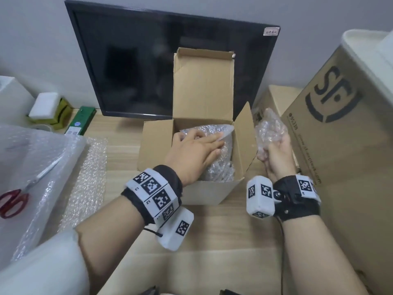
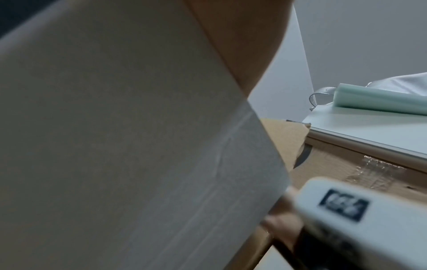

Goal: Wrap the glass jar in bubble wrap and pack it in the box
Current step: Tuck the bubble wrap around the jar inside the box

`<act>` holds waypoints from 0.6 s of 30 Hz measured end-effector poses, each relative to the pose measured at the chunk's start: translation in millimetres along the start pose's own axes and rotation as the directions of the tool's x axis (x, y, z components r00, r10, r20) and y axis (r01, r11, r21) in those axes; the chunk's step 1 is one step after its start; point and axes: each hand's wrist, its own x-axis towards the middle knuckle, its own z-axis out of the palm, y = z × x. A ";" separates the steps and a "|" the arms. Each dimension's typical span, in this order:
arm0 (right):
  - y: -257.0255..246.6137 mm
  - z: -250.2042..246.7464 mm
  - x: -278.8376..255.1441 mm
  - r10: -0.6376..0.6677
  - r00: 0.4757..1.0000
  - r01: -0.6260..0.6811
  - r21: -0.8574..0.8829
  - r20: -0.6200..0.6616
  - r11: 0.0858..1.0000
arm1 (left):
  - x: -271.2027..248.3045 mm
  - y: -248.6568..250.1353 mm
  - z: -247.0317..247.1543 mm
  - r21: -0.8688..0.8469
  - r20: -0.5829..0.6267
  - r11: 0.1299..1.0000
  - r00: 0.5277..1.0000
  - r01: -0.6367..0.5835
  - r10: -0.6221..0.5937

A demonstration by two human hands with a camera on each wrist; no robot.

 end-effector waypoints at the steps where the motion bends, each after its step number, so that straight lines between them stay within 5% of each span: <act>1: -16.6 0.3 -8.9 -0.061 0.998 0.060 0.080 0.007 0.995 | 0.0 0.1 -0.4 -0.002 0.000 1.000 1.000 -0.006 0.006; 5: -74.1 11.4 -49.6 -0.361 0.930 0.351 0.128 0.067 0.928 | -2.3 -0.8 -1.1 0.003 -0.024 0.999 0.999 -0.033 0.033; 10: -104.9 57.9 -78.8 -0.529 0.818 0.554 -0.065 0.225 0.830 | -3.2 0.4 -0.6 0.029 -0.041 0.998 0.997 -0.060 0.061; 14: -89.8 101.9 -69.3 -0.393 0.861 0.504 -0.436 0.322 0.746 | -6.2 0.9 -9.4 -0.006 -0.022 0.997 0.996 -0.082 0.082; 18: -74.8 119.5 -50.5 -0.209 0.887 0.433 -0.584 0.411 0.686 | -7.6 -1.1 -15.6 -0.040 -0.021 0.994 0.995 -0.099 0.098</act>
